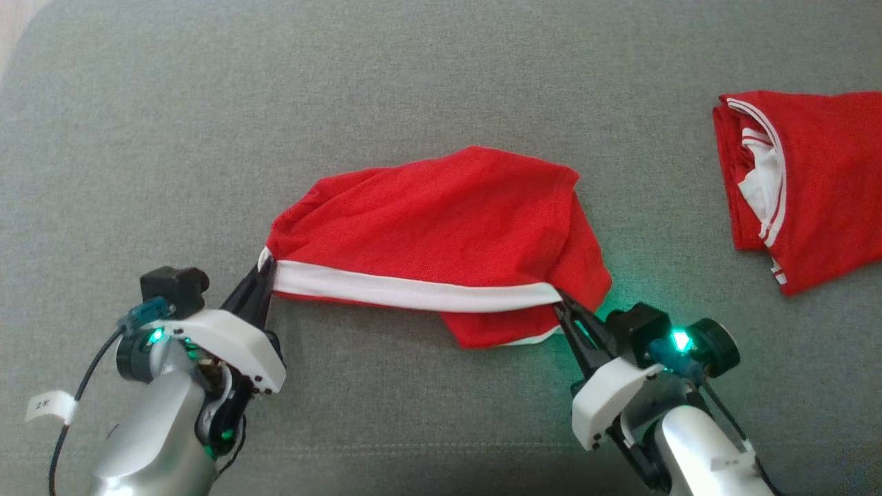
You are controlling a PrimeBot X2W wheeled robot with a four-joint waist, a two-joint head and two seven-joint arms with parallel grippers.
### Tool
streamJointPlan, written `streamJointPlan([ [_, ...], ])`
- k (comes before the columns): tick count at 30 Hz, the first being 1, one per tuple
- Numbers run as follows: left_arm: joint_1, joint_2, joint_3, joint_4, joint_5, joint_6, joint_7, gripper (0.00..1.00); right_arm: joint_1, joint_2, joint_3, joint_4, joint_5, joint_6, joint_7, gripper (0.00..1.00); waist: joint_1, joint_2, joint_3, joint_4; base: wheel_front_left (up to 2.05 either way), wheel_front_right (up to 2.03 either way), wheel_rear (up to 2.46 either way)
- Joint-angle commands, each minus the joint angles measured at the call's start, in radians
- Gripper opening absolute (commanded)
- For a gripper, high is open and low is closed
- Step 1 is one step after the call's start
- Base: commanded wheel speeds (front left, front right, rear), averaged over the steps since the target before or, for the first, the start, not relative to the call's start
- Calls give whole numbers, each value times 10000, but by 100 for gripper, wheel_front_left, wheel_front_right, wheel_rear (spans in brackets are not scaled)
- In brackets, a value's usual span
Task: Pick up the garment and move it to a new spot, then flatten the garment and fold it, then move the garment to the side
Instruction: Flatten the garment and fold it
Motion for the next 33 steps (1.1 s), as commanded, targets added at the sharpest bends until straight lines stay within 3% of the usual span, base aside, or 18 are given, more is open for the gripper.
streamJointPlan([
  [1,-505,253,365,-214,-24,-30,-128,0,-331,135,125,-308,144,-7,-155,0,0,0,-20,-7,0,0,0],
  [11,-332,422,634,-1625,197,483,-594,0,-454,148,-839,-1971,498,-7,-686,0,0,0,-507,-112,0,0,0],
  [20,271,639,959,-5121,315,1586,-291,0,-442,66,-1847,-4567,74,-7,-380,0,0,0,-1245,-153,0,0,0],
  [33,1362,1226,1053,-10013,848,3149,1012,0,-63,-110,-2292,-7835,-97,-7,404,0,0,0,-2038,-171,0,0,0],
])
